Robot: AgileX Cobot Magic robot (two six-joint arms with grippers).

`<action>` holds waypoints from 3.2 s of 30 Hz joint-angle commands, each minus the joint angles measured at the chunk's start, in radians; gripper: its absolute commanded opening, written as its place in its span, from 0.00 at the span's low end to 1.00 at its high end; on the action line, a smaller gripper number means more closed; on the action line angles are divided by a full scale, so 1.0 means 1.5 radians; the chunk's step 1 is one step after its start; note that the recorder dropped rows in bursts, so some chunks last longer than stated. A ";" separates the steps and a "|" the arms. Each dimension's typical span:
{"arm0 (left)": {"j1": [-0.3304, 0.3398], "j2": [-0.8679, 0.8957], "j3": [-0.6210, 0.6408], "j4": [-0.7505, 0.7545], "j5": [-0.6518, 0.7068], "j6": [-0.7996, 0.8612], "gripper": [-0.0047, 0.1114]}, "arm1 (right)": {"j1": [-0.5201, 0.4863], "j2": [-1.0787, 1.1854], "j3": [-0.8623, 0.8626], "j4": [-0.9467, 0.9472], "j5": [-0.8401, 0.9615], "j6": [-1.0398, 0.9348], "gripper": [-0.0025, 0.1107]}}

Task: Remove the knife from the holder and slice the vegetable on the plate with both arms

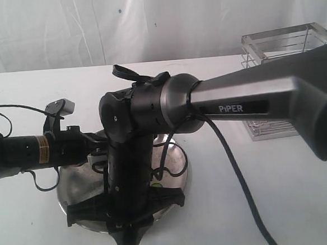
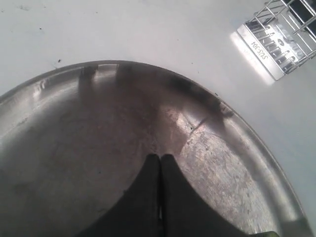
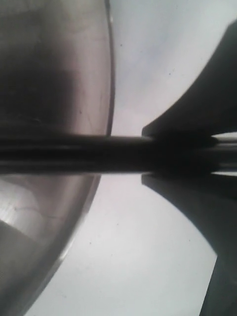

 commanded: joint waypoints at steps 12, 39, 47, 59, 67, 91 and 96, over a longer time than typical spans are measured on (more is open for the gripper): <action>-0.004 0.001 -0.008 -0.006 0.037 -0.157 0.04 | 0.000 -0.006 0.000 -0.005 -0.022 0.002 0.02; -0.004 0.001 -0.007 0.088 0.199 -0.240 0.04 | 0.000 0.008 0.000 -0.003 0.088 -0.035 0.02; -0.003 0.000 -0.007 0.073 0.188 -0.237 0.04 | 0.000 0.008 0.000 0.000 0.097 -0.051 0.02; 0.010 0.000 -0.007 0.039 0.042 -0.177 0.04 | 0.000 0.008 0.000 0.000 0.097 -0.051 0.02; 0.010 0.000 -0.007 0.037 -0.035 -0.182 0.04 | 0.000 0.008 0.000 -0.003 0.061 -0.051 0.02; 0.010 0.000 -0.007 0.083 0.092 -0.211 0.04 | -0.001 0.008 0.000 -0.005 0.014 -0.038 0.02; 0.010 0.000 -0.007 0.080 0.092 -0.210 0.04 | -0.001 0.008 0.000 -0.005 0.014 -0.038 0.02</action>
